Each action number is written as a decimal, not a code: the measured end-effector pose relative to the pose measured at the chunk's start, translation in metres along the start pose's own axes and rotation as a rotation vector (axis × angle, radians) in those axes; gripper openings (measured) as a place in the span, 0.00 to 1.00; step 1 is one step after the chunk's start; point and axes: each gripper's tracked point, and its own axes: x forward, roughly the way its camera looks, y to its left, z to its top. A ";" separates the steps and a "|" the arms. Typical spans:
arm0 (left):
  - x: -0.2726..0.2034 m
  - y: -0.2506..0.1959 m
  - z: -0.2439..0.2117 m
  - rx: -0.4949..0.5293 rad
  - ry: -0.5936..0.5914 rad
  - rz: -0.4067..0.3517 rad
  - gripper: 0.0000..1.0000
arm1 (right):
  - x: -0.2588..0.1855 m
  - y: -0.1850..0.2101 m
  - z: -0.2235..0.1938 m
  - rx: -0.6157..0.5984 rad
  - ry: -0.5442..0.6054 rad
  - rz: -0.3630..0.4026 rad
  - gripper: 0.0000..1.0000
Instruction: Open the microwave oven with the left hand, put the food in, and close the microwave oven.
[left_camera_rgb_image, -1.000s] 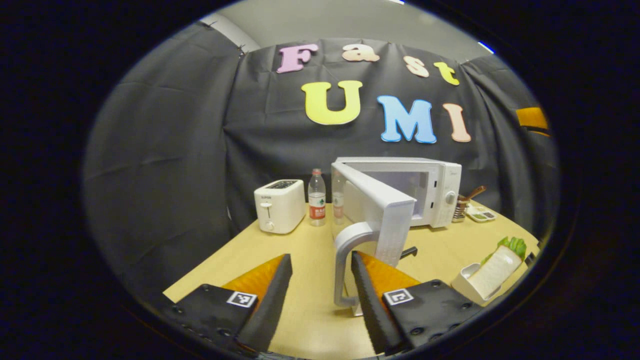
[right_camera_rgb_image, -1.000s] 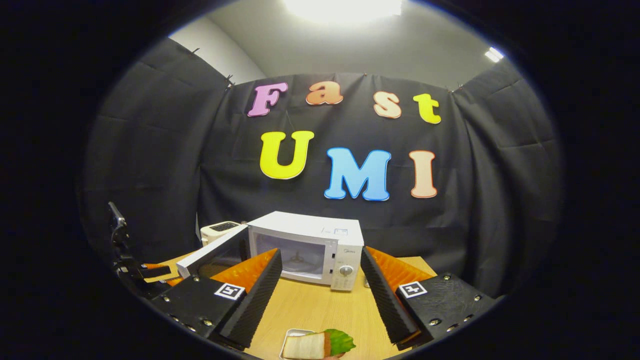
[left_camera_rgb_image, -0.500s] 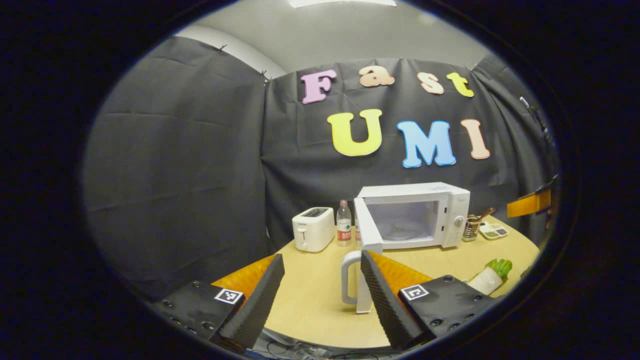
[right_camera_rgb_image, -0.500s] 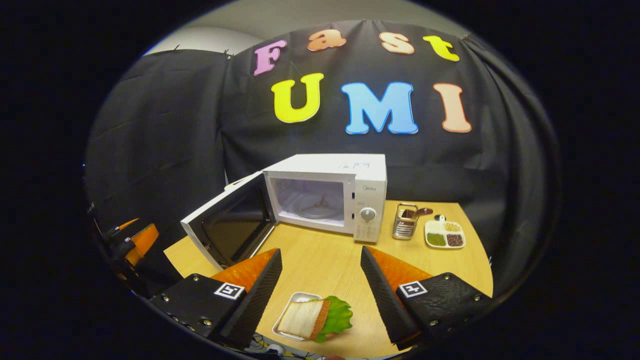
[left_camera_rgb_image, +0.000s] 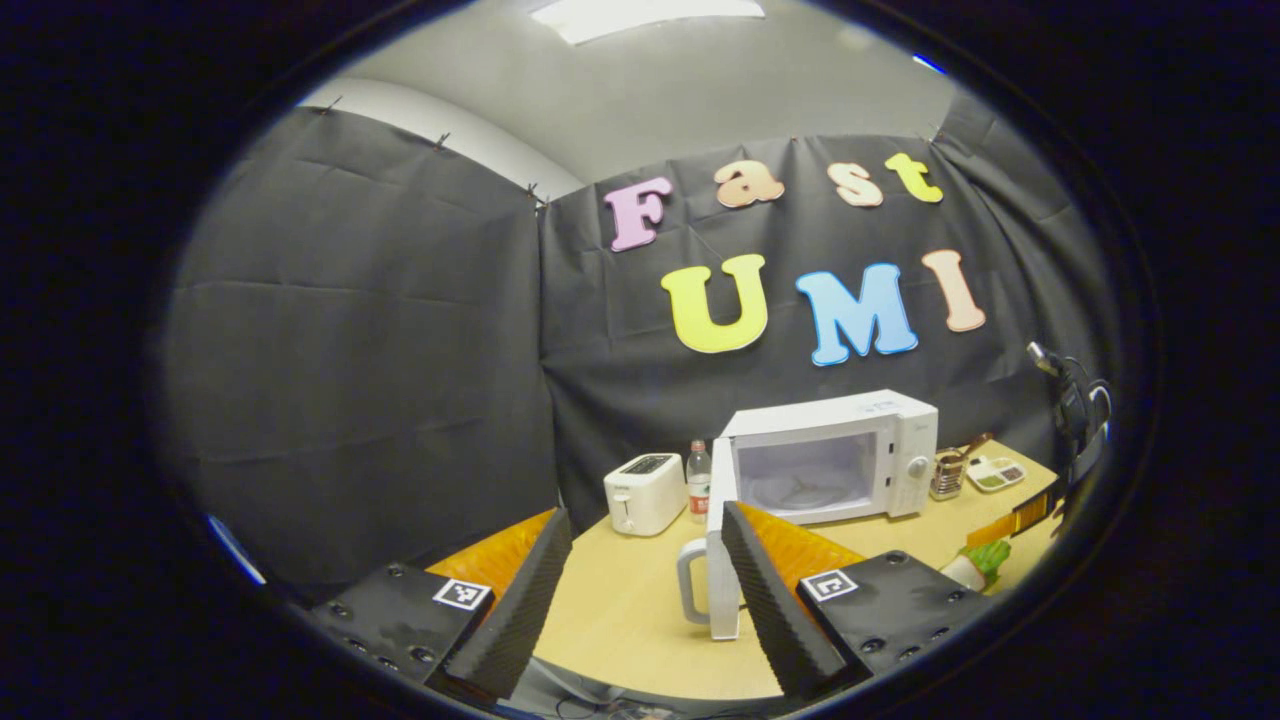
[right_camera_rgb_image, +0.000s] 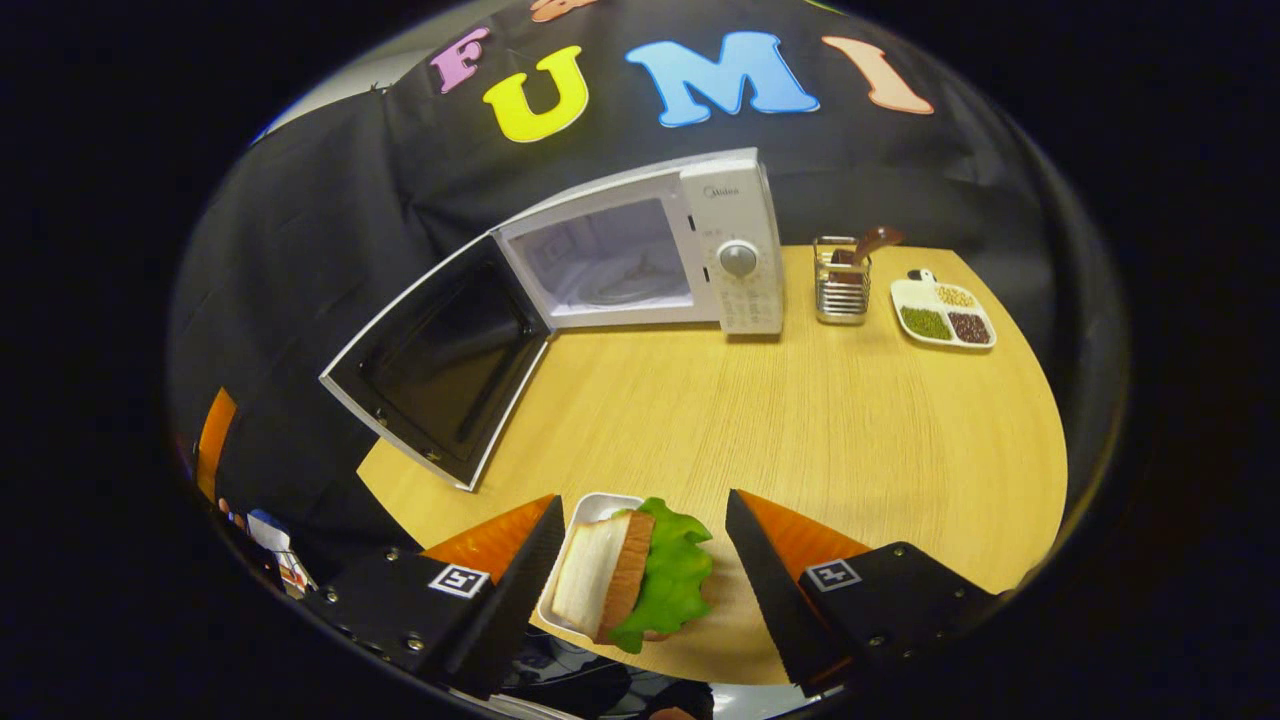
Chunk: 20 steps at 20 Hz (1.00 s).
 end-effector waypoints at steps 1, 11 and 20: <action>-0.001 -0.002 0.001 0.000 -0.001 0.007 1.00 | 0.004 0.001 -0.011 0.021 0.033 0.015 0.99; -0.011 -0.011 0.002 0.038 0.007 0.064 1.00 | 0.013 0.020 -0.052 0.164 0.265 0.200 0.48; 0.010 0.016 0.008 0.003 -0.012 0.108 0.95 | -0.005 0.045 -0.020 0.266 0.206 0.310 0.28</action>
